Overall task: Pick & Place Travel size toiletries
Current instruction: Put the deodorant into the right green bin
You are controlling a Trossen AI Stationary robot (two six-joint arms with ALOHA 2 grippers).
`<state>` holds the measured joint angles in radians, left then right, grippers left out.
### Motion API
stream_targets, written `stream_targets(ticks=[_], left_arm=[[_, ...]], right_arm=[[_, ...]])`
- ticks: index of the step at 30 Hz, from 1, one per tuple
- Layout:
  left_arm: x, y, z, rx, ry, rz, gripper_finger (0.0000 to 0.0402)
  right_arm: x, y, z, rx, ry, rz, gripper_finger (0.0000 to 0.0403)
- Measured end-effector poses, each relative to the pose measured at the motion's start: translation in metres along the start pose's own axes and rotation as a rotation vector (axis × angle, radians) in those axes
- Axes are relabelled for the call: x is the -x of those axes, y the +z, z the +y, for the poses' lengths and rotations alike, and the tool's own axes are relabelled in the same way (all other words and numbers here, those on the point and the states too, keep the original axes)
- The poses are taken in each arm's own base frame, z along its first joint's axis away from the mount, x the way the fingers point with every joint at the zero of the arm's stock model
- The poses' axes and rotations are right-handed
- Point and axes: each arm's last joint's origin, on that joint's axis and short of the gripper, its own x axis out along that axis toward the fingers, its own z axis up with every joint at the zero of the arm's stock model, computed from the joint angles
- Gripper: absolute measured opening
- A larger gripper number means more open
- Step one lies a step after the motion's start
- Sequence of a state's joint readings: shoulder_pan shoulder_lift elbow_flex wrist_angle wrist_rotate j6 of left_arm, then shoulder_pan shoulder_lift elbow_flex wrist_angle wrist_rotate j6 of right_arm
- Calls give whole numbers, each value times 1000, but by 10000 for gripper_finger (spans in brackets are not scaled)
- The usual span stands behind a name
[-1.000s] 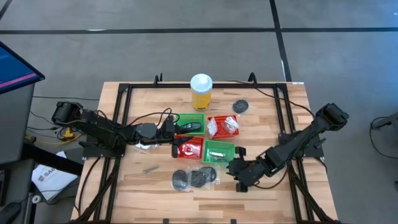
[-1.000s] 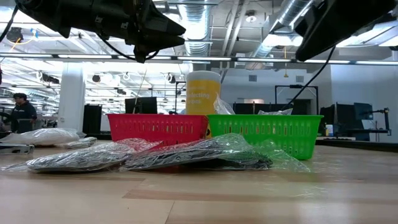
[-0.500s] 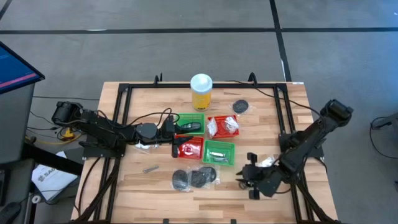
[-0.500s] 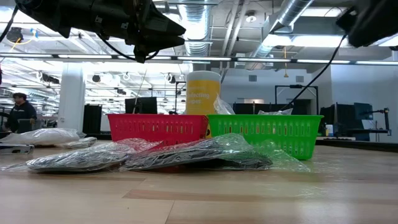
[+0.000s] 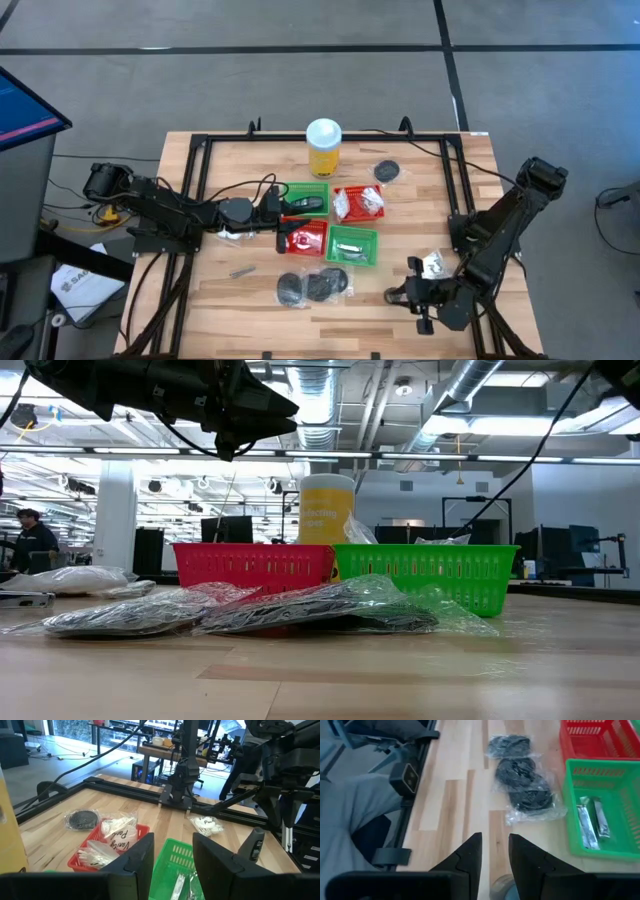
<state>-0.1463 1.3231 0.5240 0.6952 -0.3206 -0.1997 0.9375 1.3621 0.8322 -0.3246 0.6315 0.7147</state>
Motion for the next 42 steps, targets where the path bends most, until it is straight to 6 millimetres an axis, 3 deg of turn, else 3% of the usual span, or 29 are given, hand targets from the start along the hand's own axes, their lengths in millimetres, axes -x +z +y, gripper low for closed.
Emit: stream_targets(ticks=[8, 18, 23, 42], left_arm=[[0, 0, 0, 0, -3, 1, 127], [0, 0, 0, 0, -2, 0, 127], [0, 0, 0, 0, 2, 0, 127], [0, 0, 0, -1, 2, 2, 127]], right_arm=[[-2, 2, -2, -55, -4, -3, 108], [-2, -1, -3, -79, -8, 34, 256], [-2, -2, -5, -101, -17, 49, 303], [-9, -20, -13, -114, -37, 67, 317]])
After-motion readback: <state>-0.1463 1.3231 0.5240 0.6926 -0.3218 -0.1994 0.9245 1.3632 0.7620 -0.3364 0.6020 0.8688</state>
